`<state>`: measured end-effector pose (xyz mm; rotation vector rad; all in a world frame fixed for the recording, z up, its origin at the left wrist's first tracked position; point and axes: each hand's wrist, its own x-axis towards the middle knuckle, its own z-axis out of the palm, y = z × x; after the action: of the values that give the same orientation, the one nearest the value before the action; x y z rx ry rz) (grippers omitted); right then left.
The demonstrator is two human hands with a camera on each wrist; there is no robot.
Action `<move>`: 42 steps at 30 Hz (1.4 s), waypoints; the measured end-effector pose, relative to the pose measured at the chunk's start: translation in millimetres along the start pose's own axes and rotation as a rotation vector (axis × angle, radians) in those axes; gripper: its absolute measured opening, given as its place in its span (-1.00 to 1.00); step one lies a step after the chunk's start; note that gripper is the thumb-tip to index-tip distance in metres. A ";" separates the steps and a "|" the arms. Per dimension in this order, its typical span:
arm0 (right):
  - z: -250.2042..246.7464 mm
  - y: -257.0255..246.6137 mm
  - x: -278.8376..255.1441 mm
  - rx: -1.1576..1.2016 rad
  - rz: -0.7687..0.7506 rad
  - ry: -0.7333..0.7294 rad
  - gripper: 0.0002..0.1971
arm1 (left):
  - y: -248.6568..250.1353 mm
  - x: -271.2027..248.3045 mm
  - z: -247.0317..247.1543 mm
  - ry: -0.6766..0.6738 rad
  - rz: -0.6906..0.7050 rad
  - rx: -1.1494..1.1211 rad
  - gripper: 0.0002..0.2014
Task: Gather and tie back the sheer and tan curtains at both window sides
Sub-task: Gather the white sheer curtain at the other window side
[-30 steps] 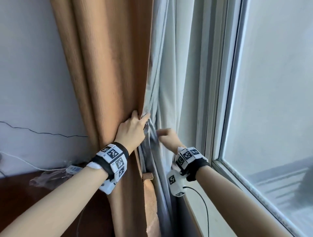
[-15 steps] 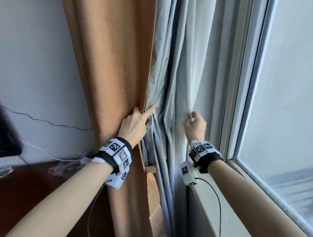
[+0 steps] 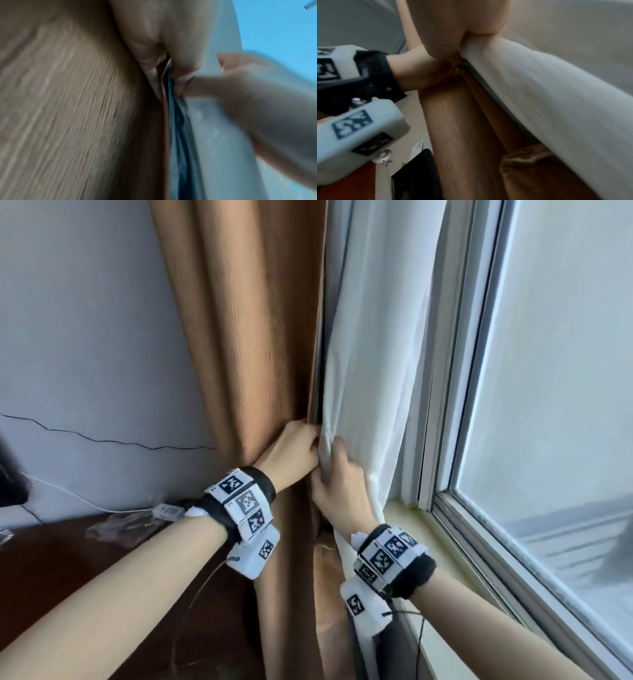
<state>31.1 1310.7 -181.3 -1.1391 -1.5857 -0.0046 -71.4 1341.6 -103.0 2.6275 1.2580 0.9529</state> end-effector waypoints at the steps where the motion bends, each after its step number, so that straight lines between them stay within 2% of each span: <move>1: 3.3 3.0 2.3 -0.012 0.016 -0.011 -0.66 | 0.8 1.1 -3.9 -0.019 -0.035 -0.033 -0.73; 4: 5.6 8.5 8.0 -0.135 0.003 -0.032 -0.54 | -1.6 -2.1 -13.5 -0.061 -0.123 -0.104 -0.60; 6: 7.1 10.6 10.2 -0.177 0.041 -0.073 -0.54 | -0.7 -7.6 -13.2 -0.100 -0.160 -0.218 -0.71; 8: 9.9 10.7 9.5 -0.150 0.065 -0.230 -0.43 | 0.3 -12.0 -10.2 -0.102 -0.202 -0.258 -0.76; 10: 8.6 12.7 6.3 -0.113 0.009 -0.405 -0.35 | -9.1 -9.3 -5.2 0.009 -0.226 -0.133 -0.67; 12: 0.2 17.3 3.3 0.028 -0.018 -0.434 -0.39 | -19.0 -8.8 -5.8 0.123 -0.258 0.014 -0.73; 13: -6.7 19.6 3.2 0.142 0.038 -0.334 -0.48 | -20.8 -10.1 -6.8 0.143 -0.241 0.065 -0.78; 14: -12.9 22.4 5.3 0.252 0.112 -0.163 -0.58 | -23.0 -12.1 -7.0 0.144 -0.206 0.084 -0.80; 16: -22.9 31.8 16.9 0.308 0.197 0.229 -0.72 | -24.5 -16.9 -6.9 0.121 -0.137 0.055 -0.70; 17: -24.5 38.3 25.8 0.274 0.214 0.337 -0.77 | -24.4 -18.5 -7.6 0.106 -0.121 0.039 -0.60; 18: -24.1 44.0 35.5 0.254 0.240 0.357 -0.74 | -24.6 -19.3 -8.2 0.093 -0.114 0.037 -0.50; 22: -13.9 56.3 65.7 0.236 0.419 0.016 -0.14 | -21.1 -20.2 -12.4 0.072 -0.059 0.089 -0.17; 24: -11.8 56.1 72.3 0.230 0.454 -0.057 0.00 | -20.9 -22.5 -15.4 0.062 0.026 0.165 -0.06; 25: -12.0 56.3 74.6 0.283 0.487 -0.075 -0.01 | -23.7 -22.1 -15.4 0.069 0.066 0.200 -0.04; 26: -12.7 56.4 76.3 0.351 0.512 -0.083 -0.08 | -26.7 -21.6 -14.9 0.081 0.093 0.230 -0.06; 28: -11.0 59.1 79.2 0.362 0.502 -0.030 -0.45 | -32.5 -21.0 -11.2 0.094 0.115 0.257 -0.20; 29: -9.9 60.1 80.7 0.293 0.474 0.021 -0.62 | -36.5 -19.0 -8.6 0.105 0.122 0.248 -0.34; 31: -9.9 62.6 82.2 0.222 0.418 0.075 -0.75 | -40.0 -12.5 -5.6 0.137 0.085 0.211 -0.66; 32: -10.5 63.3 80.5 0.231 0.406 0.090 -0.77 | -40.2 -9.8 -4.8 0.140 0.039 0.202 -0.71; 35: -14.6 68.8 70.2 0.292 0.379 0.155 -0.78 | -39.9 -1.1 -1.8 0.140 -0.068 0.193 -0.68; 37: -19.7 70.3 59.6 0.307 0.332 0.164 -0.71 | -42.1 2.4 1.0 0.145 -0.120 0.207 -0.66; 42: -36.5 38.4 35.7 0.075 0.086 0.109 -0.55 | -32.5 7.1 10.3 0.151 -0.214 0.070 -0.68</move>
<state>86.9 1334.5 -161.5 -1.1288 -1.4290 0.0481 -84.4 1370.2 -118.1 2.4437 1.5966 1.1050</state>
